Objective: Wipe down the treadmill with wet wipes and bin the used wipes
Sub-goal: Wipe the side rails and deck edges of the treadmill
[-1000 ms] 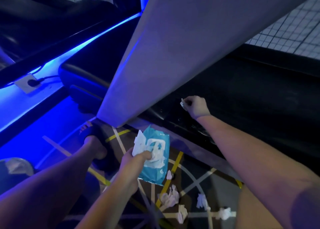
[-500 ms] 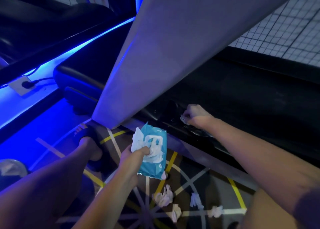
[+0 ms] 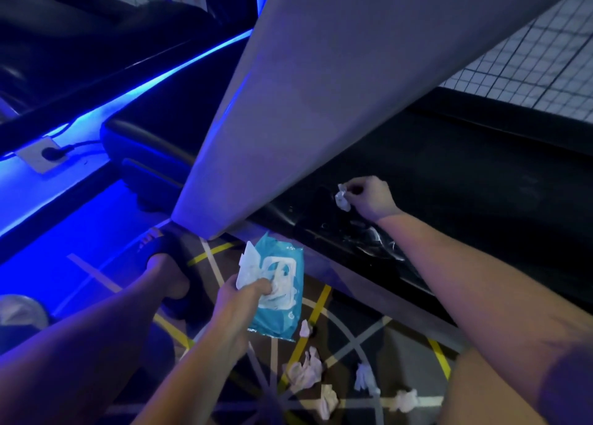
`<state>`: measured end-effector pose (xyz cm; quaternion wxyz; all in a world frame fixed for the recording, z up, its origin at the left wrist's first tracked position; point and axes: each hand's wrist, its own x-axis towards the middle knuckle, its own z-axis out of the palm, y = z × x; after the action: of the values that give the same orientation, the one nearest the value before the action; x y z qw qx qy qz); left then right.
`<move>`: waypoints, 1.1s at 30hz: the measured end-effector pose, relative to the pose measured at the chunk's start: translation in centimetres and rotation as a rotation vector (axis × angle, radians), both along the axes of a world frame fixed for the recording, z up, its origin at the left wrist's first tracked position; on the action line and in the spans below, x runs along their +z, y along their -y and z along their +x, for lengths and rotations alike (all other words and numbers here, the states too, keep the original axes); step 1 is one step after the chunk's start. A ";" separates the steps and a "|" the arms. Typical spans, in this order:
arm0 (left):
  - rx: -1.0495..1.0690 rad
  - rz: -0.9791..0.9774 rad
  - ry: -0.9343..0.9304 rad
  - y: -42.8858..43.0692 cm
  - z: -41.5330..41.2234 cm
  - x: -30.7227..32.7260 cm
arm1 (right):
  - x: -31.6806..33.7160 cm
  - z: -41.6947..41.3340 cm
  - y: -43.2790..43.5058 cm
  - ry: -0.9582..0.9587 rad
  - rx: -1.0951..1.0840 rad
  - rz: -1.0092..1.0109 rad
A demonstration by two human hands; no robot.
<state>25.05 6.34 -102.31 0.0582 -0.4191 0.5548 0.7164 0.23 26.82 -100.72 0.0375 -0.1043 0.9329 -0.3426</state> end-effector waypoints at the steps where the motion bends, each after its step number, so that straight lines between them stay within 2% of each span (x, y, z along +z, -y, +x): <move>1: 0.005 -0.001 -0.001 0.2 0.0 -0.2 | -0.6 0.0 0.5 -0.006 -0.003 -0.022; 7: 0.020 -0.016 0.001 1.0 -0.2 -0.8 | -3.0 -0.3 3.5 -0.022 0.089 0.116; 10: 0.012 -0.028 -0.010 0.9 -0.6 -0.6 | -3.0 -0.5 2.9 -0.060 0.126 0.106; 14: -0.010 -0.043 -0.017 0.4 -0.8 -0.6 | -3.8 -0.4 2.0 -0.108 0.107 0.103; 22: 0.006 -0.037 -0.012 0.2 -0.7 -0.4 | -3.1 -1.7 0.5 -0.080 0.059 0.263; 26: 0.002 -0.023 -0.019 0.0 -0.8 -0.2 | -2.4 -2.2 -0.3 -0.161 -0.094 0.173; 33: 0.001 -0.017 -0.001 0.1 -0.1 -1.0 | -3.2 -0.5 1.8 -0.195 0.167 0.088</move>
<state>24.98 6.24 -103.26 0.0540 -0.4193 0.5607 0.7120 -0.32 25.02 -103.90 -0.0204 -0.2128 0.9343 -0.2854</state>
